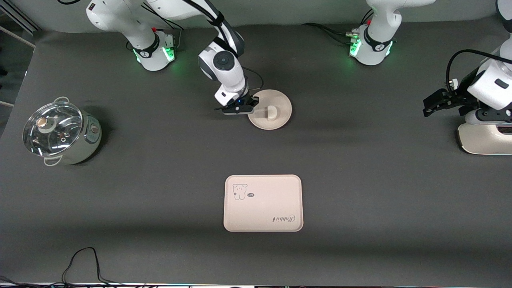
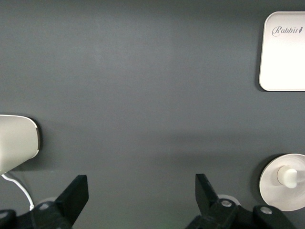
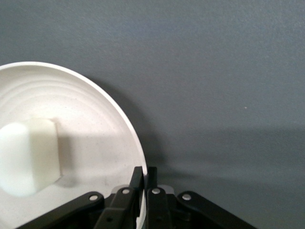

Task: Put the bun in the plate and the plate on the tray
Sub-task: 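Lower the right gripper to the plate rim and close on it, then lift the plate with the right gripper and carry it onto the tray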

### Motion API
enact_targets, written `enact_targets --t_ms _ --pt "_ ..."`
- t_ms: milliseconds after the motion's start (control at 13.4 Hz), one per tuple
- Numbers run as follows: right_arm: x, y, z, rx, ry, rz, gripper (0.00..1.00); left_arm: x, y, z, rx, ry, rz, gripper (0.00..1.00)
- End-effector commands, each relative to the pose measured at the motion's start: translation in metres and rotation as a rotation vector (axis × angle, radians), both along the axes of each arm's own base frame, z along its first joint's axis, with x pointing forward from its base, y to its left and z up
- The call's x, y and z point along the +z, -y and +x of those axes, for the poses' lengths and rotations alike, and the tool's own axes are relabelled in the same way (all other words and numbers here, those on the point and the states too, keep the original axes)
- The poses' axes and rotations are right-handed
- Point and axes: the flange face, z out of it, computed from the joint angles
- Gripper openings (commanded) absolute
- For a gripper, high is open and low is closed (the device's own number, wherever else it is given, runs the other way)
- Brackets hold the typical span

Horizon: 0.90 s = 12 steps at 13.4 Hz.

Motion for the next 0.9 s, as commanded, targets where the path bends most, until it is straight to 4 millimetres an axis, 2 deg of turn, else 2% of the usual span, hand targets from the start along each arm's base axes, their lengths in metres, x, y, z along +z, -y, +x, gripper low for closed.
enact_targets --t_ms 0,150,374,523,598,748,822 --pt "0.025 -0.001 0.008 0.002 0.025 0.037 0.0 0.001 0.0 0.001 0.013 -0.001 0.004 1.0" --pt "0.06 0.008 0.022 0.043 0.041 0.06 0.0 0.001 0.0 0.001 0.014 -0.001 0.004 1.0" --pt "0.132 0.023 0.035 0.106 0.061 0.096 0.0 -0.001 -0.002 0.001 0.017 -0.007 0.005 1.0" --pt "0.183 0.041 0.04 0.128 0.027 0.179 0.0 0.0 -0.005 0.0 0.02 -0.01 0.004 1.0" --pt "0.202 0.052 0.043 0.146 0.002 0.227 0.0 0.0 -0.005 0.0 0.02 -0.01 0.004 1.0" --pt "0.221 0.061 0.054 0.145 0.004 0.262 0.0 -0.001 -0.003 0.001 0.019 -0.009 0.004 1.0" --pt "0.223 0.06 0.063 0.135 0.009 0.266 0.0 0.0 -0.002 0.001 0.016 -0.007 0.002 1.0"
